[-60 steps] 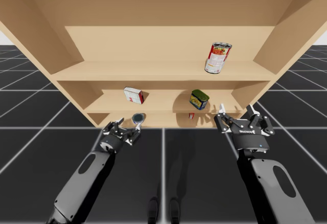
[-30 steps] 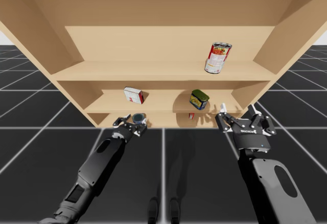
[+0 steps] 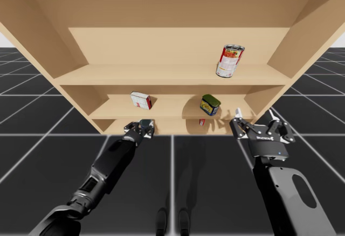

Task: Look through the shelves, find the tuna can, and take it.

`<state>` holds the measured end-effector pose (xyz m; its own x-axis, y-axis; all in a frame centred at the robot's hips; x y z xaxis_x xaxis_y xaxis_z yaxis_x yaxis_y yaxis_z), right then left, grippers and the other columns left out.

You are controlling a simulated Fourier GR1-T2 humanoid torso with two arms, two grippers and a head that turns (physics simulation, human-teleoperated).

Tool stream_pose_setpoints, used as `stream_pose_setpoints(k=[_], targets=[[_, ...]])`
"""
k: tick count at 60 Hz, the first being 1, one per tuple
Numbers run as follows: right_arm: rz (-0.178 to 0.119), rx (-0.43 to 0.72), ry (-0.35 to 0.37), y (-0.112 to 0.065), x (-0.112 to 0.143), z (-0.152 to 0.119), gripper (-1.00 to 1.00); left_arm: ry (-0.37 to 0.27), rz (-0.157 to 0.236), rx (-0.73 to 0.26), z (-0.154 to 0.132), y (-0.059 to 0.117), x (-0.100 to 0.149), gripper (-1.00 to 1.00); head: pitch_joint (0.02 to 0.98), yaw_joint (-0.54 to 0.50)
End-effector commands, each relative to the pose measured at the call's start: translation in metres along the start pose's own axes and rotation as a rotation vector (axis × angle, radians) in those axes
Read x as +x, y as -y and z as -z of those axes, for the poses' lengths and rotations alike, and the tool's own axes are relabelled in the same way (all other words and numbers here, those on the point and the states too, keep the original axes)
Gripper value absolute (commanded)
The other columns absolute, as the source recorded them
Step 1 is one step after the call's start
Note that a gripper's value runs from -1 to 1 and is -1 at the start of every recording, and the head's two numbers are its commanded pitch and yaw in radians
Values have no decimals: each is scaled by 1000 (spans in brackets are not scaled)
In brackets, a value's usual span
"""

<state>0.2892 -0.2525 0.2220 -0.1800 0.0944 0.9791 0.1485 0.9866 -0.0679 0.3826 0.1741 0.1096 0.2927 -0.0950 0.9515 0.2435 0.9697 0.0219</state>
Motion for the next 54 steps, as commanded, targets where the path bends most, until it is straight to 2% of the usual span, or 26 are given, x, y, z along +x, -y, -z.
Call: stream_pose_setpoints(k=[1,17,30,40,42,46,47,50,54], targets=[[0,-7,1,2,0,0,-1000,-33,10,-54,1,-2,-11,932,772,195],[2,-11,3,3,1,1,-1000,34,-1,-72,-17,-6,12,1000,768,194],[0,-8,2,3,0,1,-1000,41,-2,-75,-48,-15,29,999,765,193],[-10,-7,4,3,-1,2,-1000,29,39,-98,-79,-15,34,1000,762,189],[-12,-8,5,3,-1,2,-1000,18,65,-98,-88,-15,33,1000,761,189],[-11,-10,6,2,-1,2,-1000,16,71,-108,-99,-15,33,1000,759,190],[-42,-17,17,2,-1,2,-1000,12,79,-106,-103,-15,33,1000,758,188],[-27,-15,13,2,-1,2,-1000,13,91,-105,-112,-16,33,1000,758,189],[-34,-11,16,2,-1,2,-1000,15,98,-105,-124,-17,33,1000,755,188]])
